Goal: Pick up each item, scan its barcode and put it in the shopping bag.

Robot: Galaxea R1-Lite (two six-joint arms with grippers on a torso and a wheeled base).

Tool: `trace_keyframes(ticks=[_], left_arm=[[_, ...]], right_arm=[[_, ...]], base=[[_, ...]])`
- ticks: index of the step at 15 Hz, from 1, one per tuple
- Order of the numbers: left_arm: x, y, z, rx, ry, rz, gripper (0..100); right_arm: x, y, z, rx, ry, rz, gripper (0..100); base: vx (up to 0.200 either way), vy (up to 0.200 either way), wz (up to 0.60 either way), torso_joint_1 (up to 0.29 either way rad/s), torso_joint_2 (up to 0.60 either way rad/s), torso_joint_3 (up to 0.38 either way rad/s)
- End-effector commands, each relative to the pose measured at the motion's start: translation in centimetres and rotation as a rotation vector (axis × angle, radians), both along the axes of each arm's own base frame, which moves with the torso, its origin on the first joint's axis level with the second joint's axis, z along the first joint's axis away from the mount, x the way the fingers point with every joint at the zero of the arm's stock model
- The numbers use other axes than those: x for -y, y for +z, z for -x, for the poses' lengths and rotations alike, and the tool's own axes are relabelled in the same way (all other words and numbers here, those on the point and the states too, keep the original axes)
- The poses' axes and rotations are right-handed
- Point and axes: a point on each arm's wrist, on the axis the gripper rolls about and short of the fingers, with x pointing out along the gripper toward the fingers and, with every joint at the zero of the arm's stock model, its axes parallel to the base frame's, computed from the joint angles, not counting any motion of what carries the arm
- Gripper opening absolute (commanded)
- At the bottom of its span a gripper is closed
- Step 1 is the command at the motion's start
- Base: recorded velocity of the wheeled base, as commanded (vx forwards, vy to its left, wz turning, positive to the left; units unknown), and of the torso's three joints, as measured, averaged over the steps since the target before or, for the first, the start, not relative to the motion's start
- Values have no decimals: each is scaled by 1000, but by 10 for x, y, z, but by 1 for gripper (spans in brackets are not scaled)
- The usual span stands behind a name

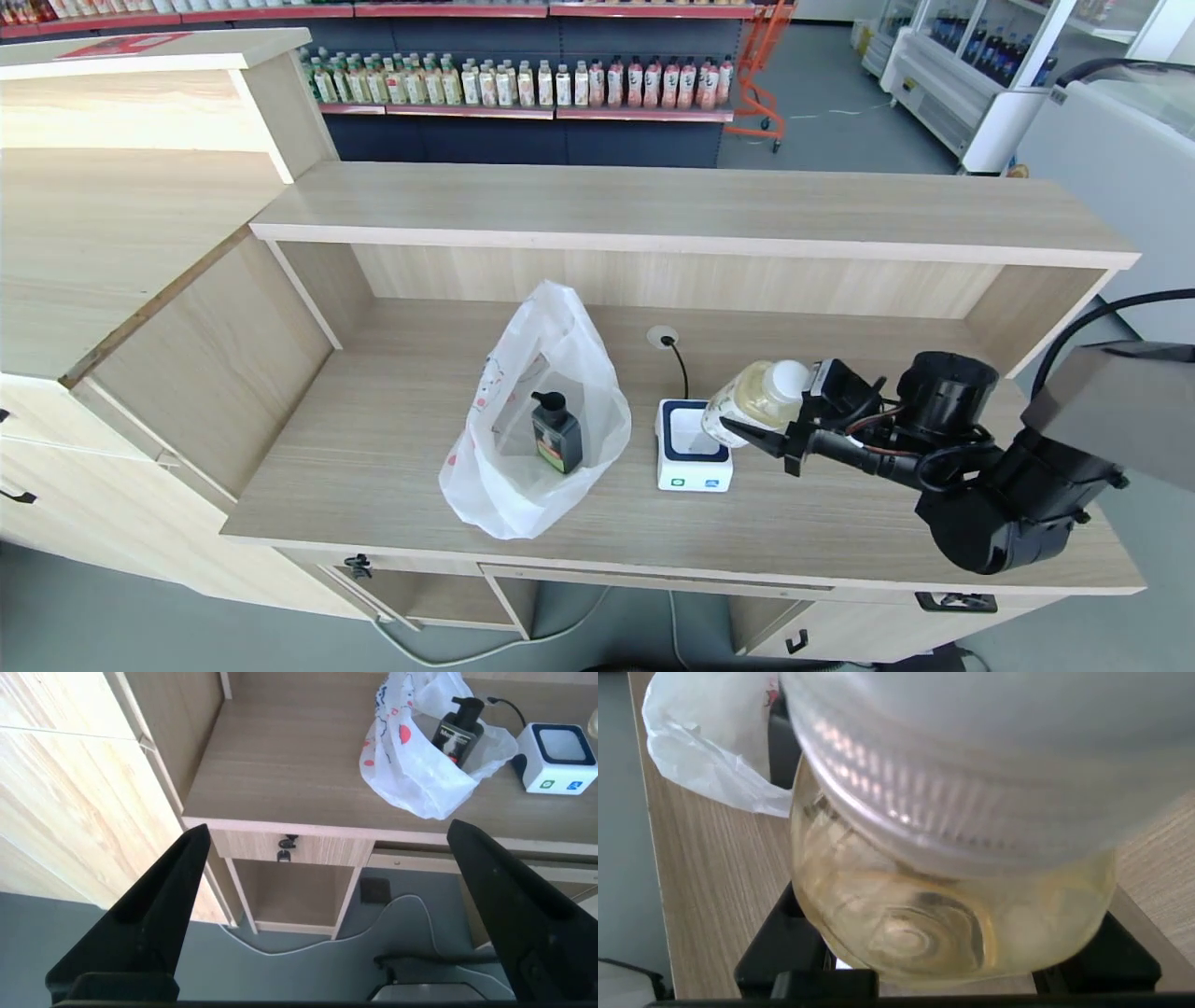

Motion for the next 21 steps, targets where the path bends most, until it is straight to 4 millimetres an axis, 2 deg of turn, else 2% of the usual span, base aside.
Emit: trace_keyframes(ticks=[1,9,15,21], left_arm=[[0,0,0,1,0,0,100],[0,0,0,1,0,0,100],[0,0,0,1,0,0,100],[0,0,0,1,0,0,100]], right_arm=[[-1,-18,-11,-15,20,5,0],[-25,-36,-41,50,69,10,0],[-28,-42,-59,115,95,17,0],[-28,-52,-63,129,99,35,0]], base=[[0,0,0,0,0,0],[0,0,0,0,0,0],[0,0,0,0,0,0],[0,0,0,0,0,0]])
